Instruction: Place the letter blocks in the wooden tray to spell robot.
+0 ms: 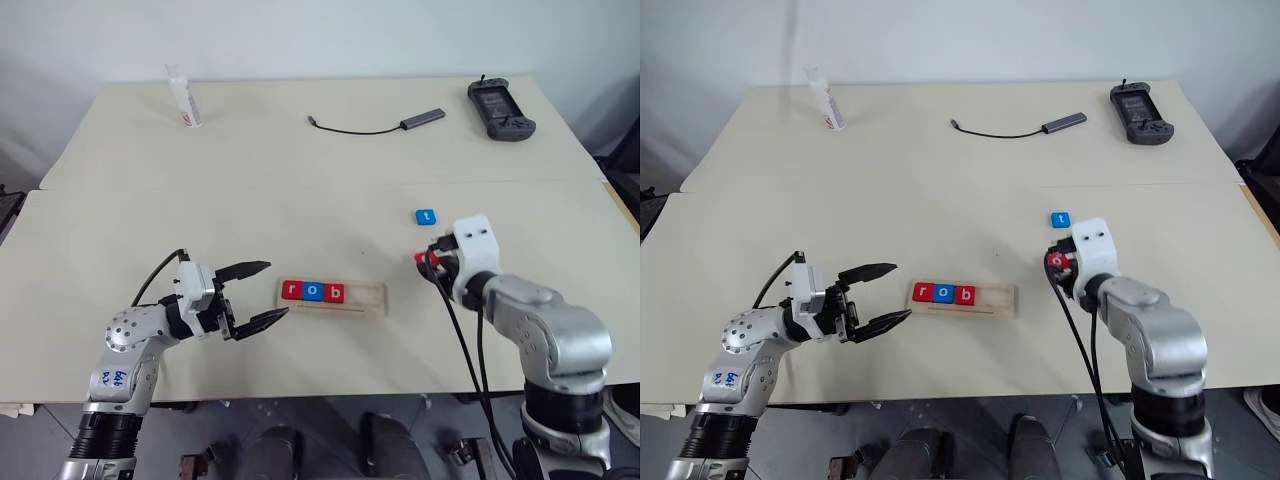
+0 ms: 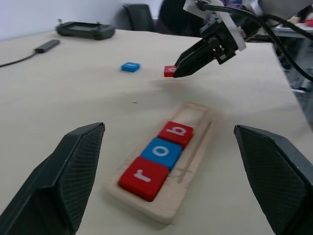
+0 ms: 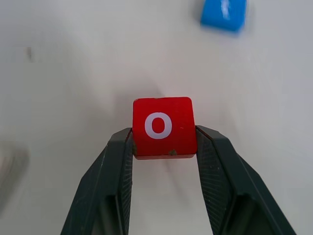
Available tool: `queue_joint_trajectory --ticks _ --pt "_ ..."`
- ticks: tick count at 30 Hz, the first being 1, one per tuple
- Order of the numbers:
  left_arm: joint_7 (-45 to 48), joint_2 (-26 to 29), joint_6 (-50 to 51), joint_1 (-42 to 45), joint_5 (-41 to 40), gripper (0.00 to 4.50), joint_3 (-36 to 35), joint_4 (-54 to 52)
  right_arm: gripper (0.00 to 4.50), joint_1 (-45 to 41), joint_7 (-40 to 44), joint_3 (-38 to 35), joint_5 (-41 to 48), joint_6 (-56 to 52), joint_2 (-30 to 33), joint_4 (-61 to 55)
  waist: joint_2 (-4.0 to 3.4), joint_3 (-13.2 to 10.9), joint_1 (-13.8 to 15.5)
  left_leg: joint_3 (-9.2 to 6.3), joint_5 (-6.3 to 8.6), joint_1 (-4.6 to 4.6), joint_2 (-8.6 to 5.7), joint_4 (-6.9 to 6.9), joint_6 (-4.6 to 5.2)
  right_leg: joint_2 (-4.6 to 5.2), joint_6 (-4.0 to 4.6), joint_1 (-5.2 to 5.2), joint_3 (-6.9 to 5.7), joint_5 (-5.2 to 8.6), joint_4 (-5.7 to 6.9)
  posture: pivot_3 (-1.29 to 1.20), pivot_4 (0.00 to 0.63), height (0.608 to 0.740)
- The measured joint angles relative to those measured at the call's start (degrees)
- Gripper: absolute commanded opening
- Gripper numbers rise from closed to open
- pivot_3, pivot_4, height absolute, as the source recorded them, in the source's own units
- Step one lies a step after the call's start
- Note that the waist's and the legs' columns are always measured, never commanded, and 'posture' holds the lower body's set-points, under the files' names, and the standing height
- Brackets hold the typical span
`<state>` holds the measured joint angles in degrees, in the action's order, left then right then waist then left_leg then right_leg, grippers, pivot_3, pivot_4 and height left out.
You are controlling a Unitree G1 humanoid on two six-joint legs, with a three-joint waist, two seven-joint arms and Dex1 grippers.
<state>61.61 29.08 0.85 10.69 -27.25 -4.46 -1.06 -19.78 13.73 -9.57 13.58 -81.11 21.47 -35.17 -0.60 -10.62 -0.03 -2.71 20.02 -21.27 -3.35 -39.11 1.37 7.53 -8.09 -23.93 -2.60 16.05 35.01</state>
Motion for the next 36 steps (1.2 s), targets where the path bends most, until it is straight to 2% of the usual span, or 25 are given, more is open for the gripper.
queue_joint_trajectory --ticks 3,9,12,14,16,18,22,26,31,34,36 --pt "1.53 0.14 0.02 1.96 0.01 4.5 0.35 2.41 1.45 2.7 -1.67 -1.0 -0.18 -3.64 -2.25 -4.86 0.0 0.0 -0.1 0.04 0.0 0.04 0.02 0.0 -0.01 -0.03 0.0 -0.01 0.03 0.0 0.03 0.0 0.15 0.74" --pt "3.41 0.23 0.0 3.48 0.02 4.5 0.49 4.39 3.53 4.44 -2.89 -0.91 0.02 -5.33 -4.38 -7.56 0.0 0.0 -0.09 0.04 0.0 0.04 -0.01 0.01 0.0 -0.02 0.0 -0.02 0.05 0.0 0.04 0.0 0.15 0.74" --pt "3.69 0.27 0.24 3.87 0.01 4.5 0.47 4.43 4.45 4.34 0.1 -1.18 1.61 -4.96 -0.91 -7.47 0.0 0.0 -0.04 0.04 -0.01 0.04 -0.04 0.01 0.02 0.0 0.0 -0.01 0.06 0.0 0.03 0.0 0.15 0.74" --pt "3.63 0.25 0.38 3.83 0.0 4.5 0.45 4.42 4.45 3.53 3.99 -1.88 3.51 -3.36 4.07 -6.22 0.01 -0.01 0.01 0.05 -0.01 0.03 -0.07 0.0 0.04 0.01 -0.01 0.01 0.05 -0.01 -0.01 0.0 0.15 0.74" --pt "3.38 0.16 0.42 3.55 -0.02 4.5 0.45 4.12 4.45 2.78 10.51 -1.06 5.18 1.78 13.08 -2.94 0.0 -0.01 0.02 0.07 0.01 0.03 -0.08 0.01 0.11 0.03 -0.03 0.04 0.06 -0.01 -0.06 0.0 0.15 0.74" --pt "2.71 0.05 0.42 2.45 -0.08 4.5 0.28 3.97 4.45 3.22 20.31 1.25 5.44 12.94 23.81 1.59 0.02 -0.01 -0.03 0.07 0.03 0.06 -0.02 0.05 0.14 -0.04 -0.03 0.11 0.01 -0.01 -0.18 0.0 0.15 0.74" --pt "2.12 -0.2 0.6 1.91 -0.21 4.5 0.27 3.02 4.45 3.08 39.08 8.17 4.83 37.74 31.31 13.36 0.09 -0.04 -0.23 0.13 0.03 0.1 0.06 0.06 0.12 -0.08 -0.05 0.16 -0.02 -0.02 -0.24 0.0 0.15 0.74" --pt "2.3 0.3 0.9 0.82 -0.49 4.5 -0.02 1.26 4.45 -1.87 50.48 14.78 1.25 54.98 32.07 29.1 0.09 -0.04 -0.17 0.13 0.03 0.12 0.03 -0.03 0.13 -0.01 -0.09 0.21 -0.02 -0.04 -0.26 0.0 0.15 0.74" --pt "3.35 1.3 1.44 -0.67 -0.56 4.5 0.41 -1.59 4.45 -10.75 58.51 20.89 -4.91 69.13 31.04 47.18 0.09 -0.04 -0.11 0.07 0.02 0.11 0.05 -0.03 0.11 0.01 -0.09 0.21 -0.06 -0.04 -0.3 0.0 0.15 0.74" --pt "4.04 2.36 2.3 -2.12 -0.73 4.5 0.61 -4.27 3.82 -14.95 61.29 22.66 -6.43 73.9 29.06 53.28 0.09 -0.04 -0.14 0.04 0.03 0.12 0.07 -0.04 0.08 0.0 -0.09 0.25 -0.08 -0.04 -0.35 0.0 0.15 0.74" --pt "4.4 2.92 2.92 -3.04 -0.94 4.5 0.68 -6.07 3.17 -16.18 63.08 22.95 -6.72 75.07 28.29 55.76 0.1 -0.03 -0.14 0.03 0.02 0.14 0.08 -0.04 0.07 0.02 -0.09 0.27 -0.08 -0.05 -0.39 0.0 0.15 0.74"
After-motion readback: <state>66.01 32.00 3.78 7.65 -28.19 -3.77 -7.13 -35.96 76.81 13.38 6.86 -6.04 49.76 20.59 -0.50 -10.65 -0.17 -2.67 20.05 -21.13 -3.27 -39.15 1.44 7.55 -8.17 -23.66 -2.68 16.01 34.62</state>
